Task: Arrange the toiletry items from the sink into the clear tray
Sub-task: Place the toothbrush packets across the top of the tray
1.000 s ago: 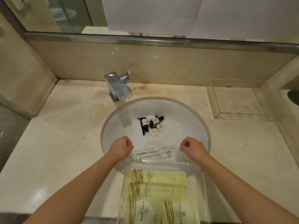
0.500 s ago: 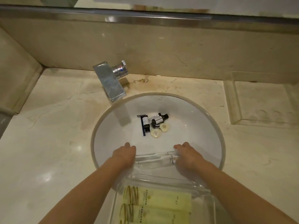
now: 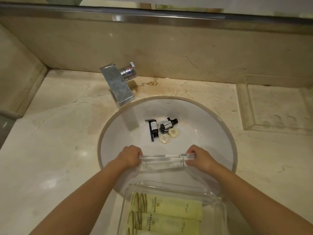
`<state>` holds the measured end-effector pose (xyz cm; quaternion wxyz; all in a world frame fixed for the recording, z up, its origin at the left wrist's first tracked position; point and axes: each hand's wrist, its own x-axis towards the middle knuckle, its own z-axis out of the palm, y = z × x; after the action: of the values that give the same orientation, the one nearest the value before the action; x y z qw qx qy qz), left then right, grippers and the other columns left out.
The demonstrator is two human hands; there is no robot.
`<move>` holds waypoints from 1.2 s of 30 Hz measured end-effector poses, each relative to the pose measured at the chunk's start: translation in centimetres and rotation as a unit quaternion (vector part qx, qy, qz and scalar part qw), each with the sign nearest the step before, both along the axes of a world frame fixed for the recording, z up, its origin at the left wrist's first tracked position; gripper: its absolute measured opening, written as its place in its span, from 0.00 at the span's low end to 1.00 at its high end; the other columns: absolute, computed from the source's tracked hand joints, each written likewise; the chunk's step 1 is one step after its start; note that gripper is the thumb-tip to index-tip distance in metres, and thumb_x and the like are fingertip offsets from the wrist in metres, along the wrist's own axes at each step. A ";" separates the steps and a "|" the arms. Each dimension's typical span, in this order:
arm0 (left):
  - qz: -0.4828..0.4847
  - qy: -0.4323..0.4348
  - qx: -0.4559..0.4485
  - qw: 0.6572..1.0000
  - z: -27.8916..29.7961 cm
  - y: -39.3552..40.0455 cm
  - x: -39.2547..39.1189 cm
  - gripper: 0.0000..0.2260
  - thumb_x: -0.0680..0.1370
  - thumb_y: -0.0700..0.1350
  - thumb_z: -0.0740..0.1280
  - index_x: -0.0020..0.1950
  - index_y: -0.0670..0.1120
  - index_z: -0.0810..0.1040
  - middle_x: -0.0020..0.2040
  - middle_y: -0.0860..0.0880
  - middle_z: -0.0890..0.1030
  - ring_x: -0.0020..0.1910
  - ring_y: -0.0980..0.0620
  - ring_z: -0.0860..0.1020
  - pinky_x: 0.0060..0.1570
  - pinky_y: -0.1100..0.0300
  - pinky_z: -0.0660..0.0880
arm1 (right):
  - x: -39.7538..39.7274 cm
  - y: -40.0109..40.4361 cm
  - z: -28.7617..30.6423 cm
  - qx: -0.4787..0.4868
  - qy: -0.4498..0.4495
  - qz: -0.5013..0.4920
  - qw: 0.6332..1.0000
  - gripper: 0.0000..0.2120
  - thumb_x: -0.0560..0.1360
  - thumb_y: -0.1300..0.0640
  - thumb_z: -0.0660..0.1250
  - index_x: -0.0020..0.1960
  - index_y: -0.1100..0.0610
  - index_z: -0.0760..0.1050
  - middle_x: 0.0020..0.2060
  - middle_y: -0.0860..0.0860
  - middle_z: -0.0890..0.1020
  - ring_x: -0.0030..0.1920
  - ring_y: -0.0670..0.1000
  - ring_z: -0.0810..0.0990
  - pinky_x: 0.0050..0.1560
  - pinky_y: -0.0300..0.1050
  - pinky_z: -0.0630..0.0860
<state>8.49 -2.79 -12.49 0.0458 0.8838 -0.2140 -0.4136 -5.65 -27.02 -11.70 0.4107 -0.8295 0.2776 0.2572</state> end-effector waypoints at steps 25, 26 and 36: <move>0.246 0.136 -0.297 0.912 14.3 4.1 -6.1 0.15 0.72 0.28 0.66 0.50 0.48 0.74 0.50 0.42 0.72 0.43 0.45 0.74 0.44 0.52 0.75 | -8.5 5.8 12.4 0.041 -0.179 -0.303 0.935 0.06 0.76 0.58 0.61 0.48 0.59 0.75 0.35 0.54 0.78 0.32 0.52 0.75 0.35 0.45 0.70; 0.240 0.137 -0.293 0.915 14.4 4.4 -6.7 0.15 0.72 0.28 0.67 0.50 0.47 0.74 0.49 0.42 0.72 0.42 0.45 0.74 0.44 0.52 0.76 | -9.2 6.2 12.4 0.035 -0.180 -0.308 0.933 0.06 0.76 0.58 0.61 0.48 0.59 0.76 0.35 0.54 0.79 0.32 0.53 0.75 0.35 0.46 0.70; 0.125 0.079 -0.217 0.965 14.0 5.8 -11.0 0.09 0.77 0.36 0.63 0.54 0.46 0.75 0.40 0.47 0.76 0.34 0.51 0.74 0.32 0.61 0.71 | -14.2 8.8 11.6 -0.043 -0.124 -0.317 0.939 0.05 0.73 0.56 0.63 0.45 0.55 0.76 0.40 0.53 0.82 0.34 0.51 0.79 0.33 0.45 0.75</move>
<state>-2.51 3.03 1.54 0.3043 0.8369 -0.1820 -0.4170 -19.85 -18.22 -0.10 0.4664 -0.7408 0.4833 -0.0033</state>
